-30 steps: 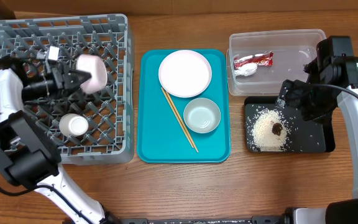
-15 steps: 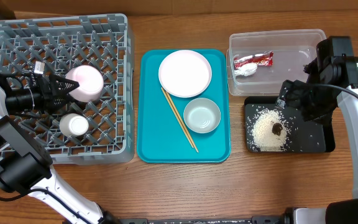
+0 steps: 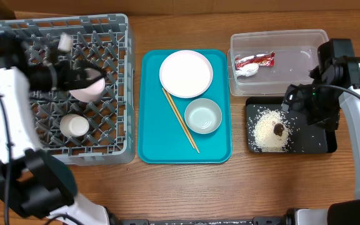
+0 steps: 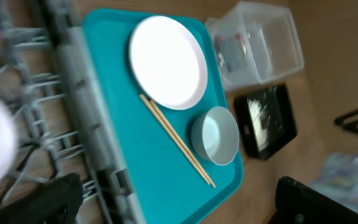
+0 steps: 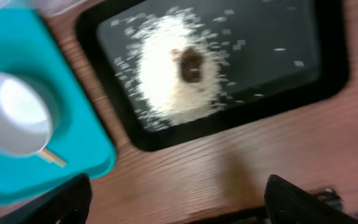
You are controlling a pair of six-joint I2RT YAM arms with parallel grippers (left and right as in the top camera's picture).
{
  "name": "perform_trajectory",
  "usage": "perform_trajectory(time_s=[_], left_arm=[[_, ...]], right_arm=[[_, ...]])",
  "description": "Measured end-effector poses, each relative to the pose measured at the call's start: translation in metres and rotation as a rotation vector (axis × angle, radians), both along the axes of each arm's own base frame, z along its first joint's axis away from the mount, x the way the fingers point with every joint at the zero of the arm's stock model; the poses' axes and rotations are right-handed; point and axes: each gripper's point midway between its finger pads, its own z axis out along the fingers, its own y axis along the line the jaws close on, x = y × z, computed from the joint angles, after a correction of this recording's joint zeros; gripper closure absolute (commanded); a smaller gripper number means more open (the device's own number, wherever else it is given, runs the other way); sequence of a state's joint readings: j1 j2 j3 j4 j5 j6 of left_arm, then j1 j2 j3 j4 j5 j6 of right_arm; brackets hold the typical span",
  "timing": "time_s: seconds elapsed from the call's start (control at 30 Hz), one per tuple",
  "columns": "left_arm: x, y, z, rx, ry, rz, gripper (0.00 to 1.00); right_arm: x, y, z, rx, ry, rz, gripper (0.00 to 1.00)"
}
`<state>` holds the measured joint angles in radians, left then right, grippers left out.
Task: Sort waste into correct bins and load items into the dishwasher
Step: 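Reach the left gripper to the grey-blue bowl on the tray and grasp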
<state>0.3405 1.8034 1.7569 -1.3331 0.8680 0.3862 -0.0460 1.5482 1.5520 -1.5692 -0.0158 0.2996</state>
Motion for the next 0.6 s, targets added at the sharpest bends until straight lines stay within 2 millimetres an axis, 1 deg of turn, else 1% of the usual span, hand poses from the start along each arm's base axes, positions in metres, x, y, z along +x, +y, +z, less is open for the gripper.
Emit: perform_trajectory(time_s=[0.07, 0.13, 0.17, 0.33, 0.43, 0.47, 0.53, 0.6], left_arm=[[-0.002, -0.029, 0.001, 0.060, 0.007, -0.051, 0.00], [-0.004, -0.056, -0.003, 0.114, 0.029, -0.094, 0.00], [-0.004, -0.071, -0.007, 0.146, 0.041, -0.114, 0.00], [-0.014, -0.137, -0.023, 0.314, 0.066, -0.196, 0.00], [-0.027, -0.176, -0.027, 0.381, 0.044, -0.264, 0.00], [-0.031, -0.187, -0.027, 0.393, 0.032, -0.289, 0.06], [-0.041, -0.211, -0.027, 0.407, 0.014, -0.333, 0.12], [-0.051, -0.232, -0.028, 0.424, -0.014, -0.381, 0.12]], right_arm=[[0.000, -0.005, 0.000, -0.022, 0.001, -0.028, 0.05], [0.000, -0.010, 0.000, -0.036, 0.000, -0.051, 0.03], [0.000, -0.014, 0.000, -0.041, -0.002, -0.070, 0.00], [0.001, -0.030, 0.000, -0.025, -0.010, -0.150, 0.00], [0.001, -0.042, 0.000, 0.018, -0.019, -0.219, 0.00], [0.000, -0.048, 0.001, 0.032, -0.023, -0.246, 0.00], [0.000, -0.056, 0.001, 0.071, -0.035, -0.288, 0.00], [-0.002, -0.062, 0.002, 0.107, -0.043, -0.320, 0.00]])
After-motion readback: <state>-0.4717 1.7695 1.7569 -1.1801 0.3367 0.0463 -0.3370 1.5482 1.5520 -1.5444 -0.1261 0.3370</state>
